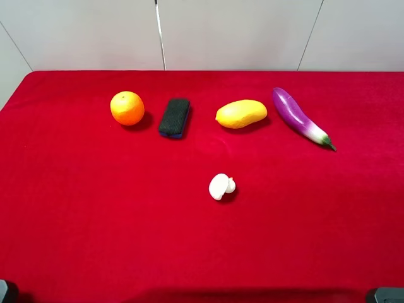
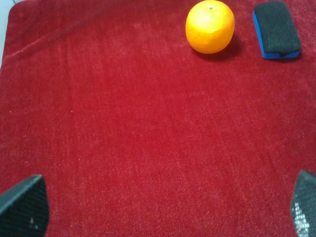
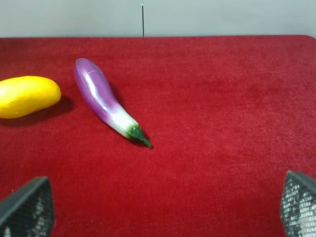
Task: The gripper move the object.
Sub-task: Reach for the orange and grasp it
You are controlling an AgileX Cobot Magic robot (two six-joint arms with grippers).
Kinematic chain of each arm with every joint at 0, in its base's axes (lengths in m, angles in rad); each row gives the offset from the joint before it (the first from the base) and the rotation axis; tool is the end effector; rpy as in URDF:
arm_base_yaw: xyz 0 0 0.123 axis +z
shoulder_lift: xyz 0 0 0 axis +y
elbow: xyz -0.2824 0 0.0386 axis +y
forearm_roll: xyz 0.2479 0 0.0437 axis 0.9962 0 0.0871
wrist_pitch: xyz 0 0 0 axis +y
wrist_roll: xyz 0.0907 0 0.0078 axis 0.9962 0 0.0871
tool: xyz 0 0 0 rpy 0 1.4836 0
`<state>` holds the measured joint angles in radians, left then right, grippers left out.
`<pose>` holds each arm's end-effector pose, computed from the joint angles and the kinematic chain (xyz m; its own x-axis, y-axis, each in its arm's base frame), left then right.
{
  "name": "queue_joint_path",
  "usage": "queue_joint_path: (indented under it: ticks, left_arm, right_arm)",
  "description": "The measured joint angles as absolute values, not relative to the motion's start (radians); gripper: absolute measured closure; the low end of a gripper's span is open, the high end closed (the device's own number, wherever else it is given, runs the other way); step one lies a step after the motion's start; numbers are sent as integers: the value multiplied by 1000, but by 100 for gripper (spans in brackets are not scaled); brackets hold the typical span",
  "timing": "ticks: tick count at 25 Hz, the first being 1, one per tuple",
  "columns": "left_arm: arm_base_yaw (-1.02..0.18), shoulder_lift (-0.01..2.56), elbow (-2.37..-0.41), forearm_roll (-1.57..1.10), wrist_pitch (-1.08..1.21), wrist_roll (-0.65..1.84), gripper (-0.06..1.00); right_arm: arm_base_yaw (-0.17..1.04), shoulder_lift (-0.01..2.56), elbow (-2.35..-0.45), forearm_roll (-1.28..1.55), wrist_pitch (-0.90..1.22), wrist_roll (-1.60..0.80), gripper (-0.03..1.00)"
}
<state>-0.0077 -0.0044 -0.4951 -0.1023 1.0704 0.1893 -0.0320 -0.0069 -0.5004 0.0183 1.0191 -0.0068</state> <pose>-0.0056 -0.0081 0.2754 -0.4464 0.1425 -0.8834 0.1509 0.9851 0.0827 -0.0043 0.0016 0.2807 -0.4116 0.0160 -0.9112 0.0189 0.9998 0.0090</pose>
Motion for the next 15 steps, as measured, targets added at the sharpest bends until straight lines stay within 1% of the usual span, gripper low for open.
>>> queue_joint_path:
  ticks: [15]
  left_arm:
    - [-8, -4, -495, -102, 1070, 189, -3]
  right_arm:
    - [-32, -7, -500, 20, 1019, -7, 28]
